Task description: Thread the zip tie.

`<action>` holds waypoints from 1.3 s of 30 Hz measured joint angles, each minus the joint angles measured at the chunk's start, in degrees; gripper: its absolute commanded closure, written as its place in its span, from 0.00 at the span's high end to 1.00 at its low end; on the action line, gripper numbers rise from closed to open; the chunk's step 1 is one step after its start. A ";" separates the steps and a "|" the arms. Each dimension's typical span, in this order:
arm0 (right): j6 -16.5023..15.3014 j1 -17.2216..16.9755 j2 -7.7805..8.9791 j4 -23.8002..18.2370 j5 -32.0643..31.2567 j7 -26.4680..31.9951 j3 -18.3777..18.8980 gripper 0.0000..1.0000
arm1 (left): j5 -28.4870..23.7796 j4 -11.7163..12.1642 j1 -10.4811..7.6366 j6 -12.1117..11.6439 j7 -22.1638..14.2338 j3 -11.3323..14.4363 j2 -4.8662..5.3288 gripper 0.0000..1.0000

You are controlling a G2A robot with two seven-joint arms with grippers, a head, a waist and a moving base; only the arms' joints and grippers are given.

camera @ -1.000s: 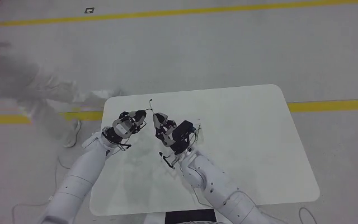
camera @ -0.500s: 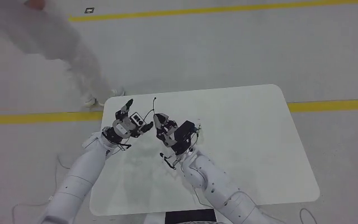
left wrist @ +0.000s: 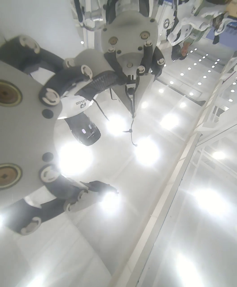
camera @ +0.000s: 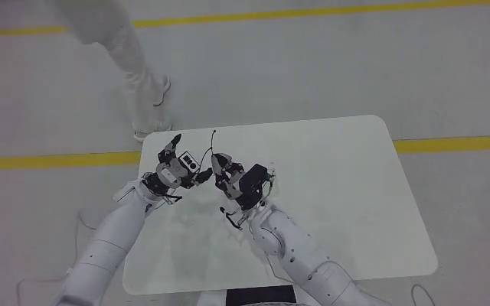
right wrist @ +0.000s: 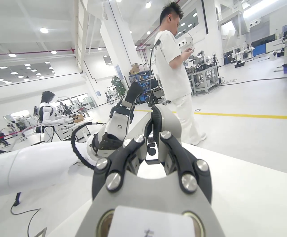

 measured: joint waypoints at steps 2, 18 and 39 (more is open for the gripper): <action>0.25 -0.31 0.06 -0.29 0.39 0.50 0.24 0.00 | 1.84 -0.32 0.23 -2.40 -0.52 -0.25 0.08 1.00; 3.18 -1.09 0.45 -1.63 -1.93 2.34 0.98 0.00 | 6.94 -2.07 1.53 -12.71 -2.45 -1.79 0.15 1.00; 3.54 -1.24 0.71 -1.52 -2.39 3.27 1.29 0.00 | 9.50 -1.34 1.15 -16.74 -0.22 -2.45 -0.29 0.29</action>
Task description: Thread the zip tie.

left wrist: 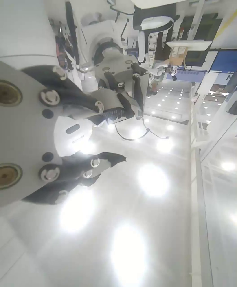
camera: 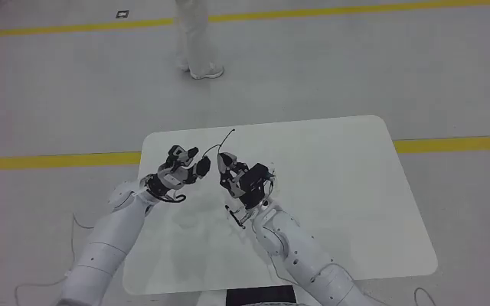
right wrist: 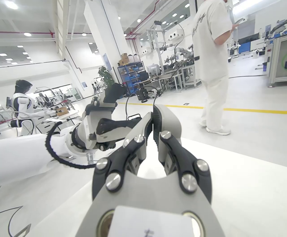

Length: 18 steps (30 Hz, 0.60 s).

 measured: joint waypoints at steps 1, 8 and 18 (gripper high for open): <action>0.03 -0.02 0.02 0.02 -0.03 0.00 0.03 0.00 | -0.04 0.04 0.01 -0.22 0.05 -0.08 -0.02 0.29; 0.25 -0.18 0.10 0.12 0.17 -0.11 0.29 0.00 | -0.37 0.36 0.27 -1.56 0.13 -0.84 -0.12 0.32; 0.75 -0.26 0.16 0.15 0.00 0.14 0.29 0.00 | -1.22 -0.01 0.95 -3.41 0.32 -1.79 -0.34 0.31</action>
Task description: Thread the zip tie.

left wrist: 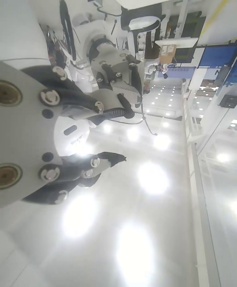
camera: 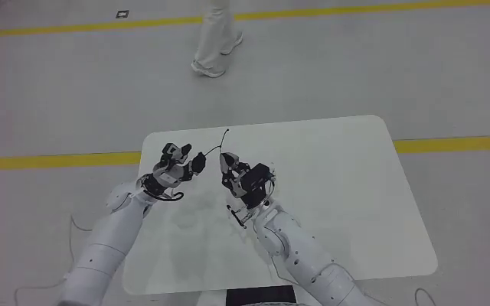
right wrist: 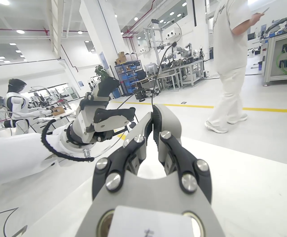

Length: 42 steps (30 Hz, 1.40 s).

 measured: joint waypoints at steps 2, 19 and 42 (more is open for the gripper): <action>0.02 -0.04 0.01 0.01 -0.05 0.01 -0.03 0.00 | -0.19 -0.12 0.12 -0.15 -0.18 -0.15 -0.05 0.31; -0.73 0.13 0.23 0.20 -2.37 0.13 -0.75 0.00 | 0.59 -0.73 0.43 -0.46 -0.33 -0.44 -0.43 0.31; 0.78 0.55 0.47 -0.02 -6.14 1.18 -1.71 0.00 | 3.38 -1.05 0.54 -1.75 1.63 -0.64 -0.85 0.27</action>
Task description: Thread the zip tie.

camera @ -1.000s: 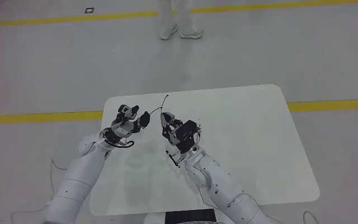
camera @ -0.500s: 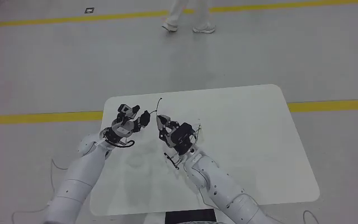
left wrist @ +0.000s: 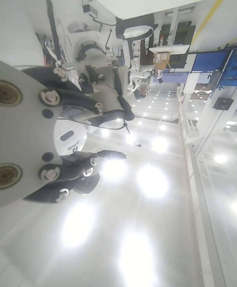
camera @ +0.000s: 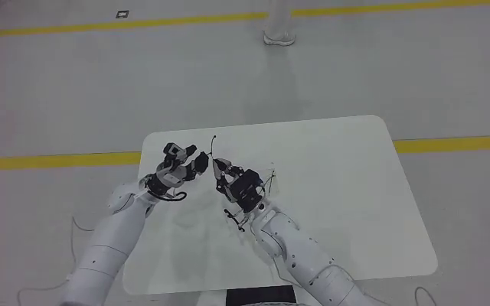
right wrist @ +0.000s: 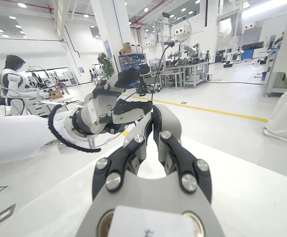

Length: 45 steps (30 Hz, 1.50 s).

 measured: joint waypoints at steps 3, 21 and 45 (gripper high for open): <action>0.31 0.02 -0.07 0.18 0.91 0.08 0.10 0.00 | 0.45 -0.10 0.05 0.04 -0.32 0.05 -0.02 0.27; 1.33 0.11 -0.03 0.16 0.52 0.48 0.06 0.00 | 1.70 0.41 -0.25 -0.68 2.04 0.05 -0.36 0.17; 1.70 0.44 -0.01 0.45 0.12 1.13 -0.18 0.00 | 2.58 0.93 -0.95 -0.05 2.39 0.53 -0.79 0.00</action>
